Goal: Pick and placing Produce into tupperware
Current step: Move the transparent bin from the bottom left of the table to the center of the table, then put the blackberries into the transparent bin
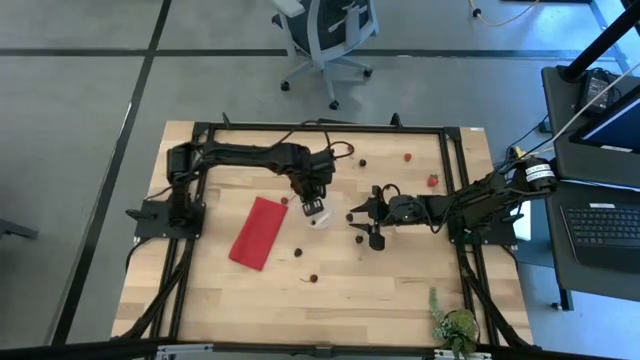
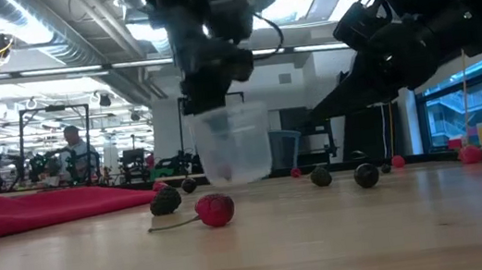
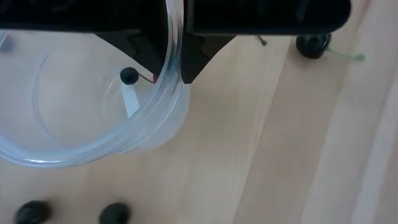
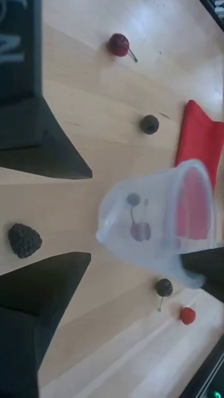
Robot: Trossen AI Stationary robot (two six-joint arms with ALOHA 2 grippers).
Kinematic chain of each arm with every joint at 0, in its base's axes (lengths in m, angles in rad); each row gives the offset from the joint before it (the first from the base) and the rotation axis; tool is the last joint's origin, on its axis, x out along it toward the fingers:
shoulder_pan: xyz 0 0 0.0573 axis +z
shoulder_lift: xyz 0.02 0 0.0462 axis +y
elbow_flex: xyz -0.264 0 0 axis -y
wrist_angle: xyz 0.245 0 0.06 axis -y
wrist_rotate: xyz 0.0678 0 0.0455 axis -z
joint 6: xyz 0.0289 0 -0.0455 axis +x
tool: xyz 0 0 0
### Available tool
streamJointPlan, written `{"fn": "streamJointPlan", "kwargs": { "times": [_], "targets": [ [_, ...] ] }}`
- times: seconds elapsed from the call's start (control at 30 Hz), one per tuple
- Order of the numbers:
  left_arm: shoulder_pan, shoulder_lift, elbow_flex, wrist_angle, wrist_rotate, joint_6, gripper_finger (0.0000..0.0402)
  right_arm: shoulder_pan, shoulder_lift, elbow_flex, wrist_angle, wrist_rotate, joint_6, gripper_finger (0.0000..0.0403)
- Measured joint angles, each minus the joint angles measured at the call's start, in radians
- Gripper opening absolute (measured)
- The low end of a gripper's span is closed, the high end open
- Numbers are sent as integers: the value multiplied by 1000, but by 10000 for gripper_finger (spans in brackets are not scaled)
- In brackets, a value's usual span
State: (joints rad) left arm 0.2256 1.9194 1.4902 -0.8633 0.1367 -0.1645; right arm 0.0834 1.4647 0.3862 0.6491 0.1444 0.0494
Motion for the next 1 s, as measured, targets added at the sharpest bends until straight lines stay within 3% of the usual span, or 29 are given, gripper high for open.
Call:
{"fn": "streamJointPlan", "kwargs": {
  "times": [0.3,0.53,0.87,1.0],
  "targets": [
    [0,47,3,-3,62,-30,11,0,0,0,-1,0,0,205],
    [-2,52,0,-9,61,-44,72,0,0,0,-26,0,0,205],
    [-2,52,0,-28,71,-37,114,0,0,0,-35,-1,2,205],
    [-4,51,0,-26,86,-10,150,0,0,0,-34,-1,2,205]
  ]
}}
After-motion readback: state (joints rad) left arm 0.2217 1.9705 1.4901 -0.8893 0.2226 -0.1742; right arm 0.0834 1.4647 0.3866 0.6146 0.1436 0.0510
